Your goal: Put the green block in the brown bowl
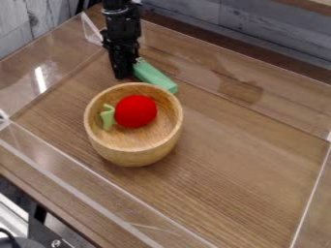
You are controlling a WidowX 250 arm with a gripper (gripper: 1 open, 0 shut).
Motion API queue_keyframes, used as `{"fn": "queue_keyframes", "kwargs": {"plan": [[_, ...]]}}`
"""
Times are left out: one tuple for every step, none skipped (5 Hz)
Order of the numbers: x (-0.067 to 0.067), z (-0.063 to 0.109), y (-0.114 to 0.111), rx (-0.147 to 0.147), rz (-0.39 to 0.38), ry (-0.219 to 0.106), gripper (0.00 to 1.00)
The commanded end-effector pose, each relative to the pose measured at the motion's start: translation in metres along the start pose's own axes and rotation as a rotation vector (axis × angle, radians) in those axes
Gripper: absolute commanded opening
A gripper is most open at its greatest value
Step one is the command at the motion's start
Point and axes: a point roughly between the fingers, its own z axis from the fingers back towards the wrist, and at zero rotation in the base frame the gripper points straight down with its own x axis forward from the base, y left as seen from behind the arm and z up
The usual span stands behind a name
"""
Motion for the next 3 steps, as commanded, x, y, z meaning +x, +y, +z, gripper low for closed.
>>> {"fn": "queue_keyframes", "kwargs": {"plan": [[0.0265,0.0143,-0.0088,0.032,-0.035,-0.067,0.0],[0.0232,0.0144,-0.0093,0.027,-0.036,-0.06,0.0],[0.0199,0.0148,-0.0099,0.023,-0.036,-0.053,0.0]]}}
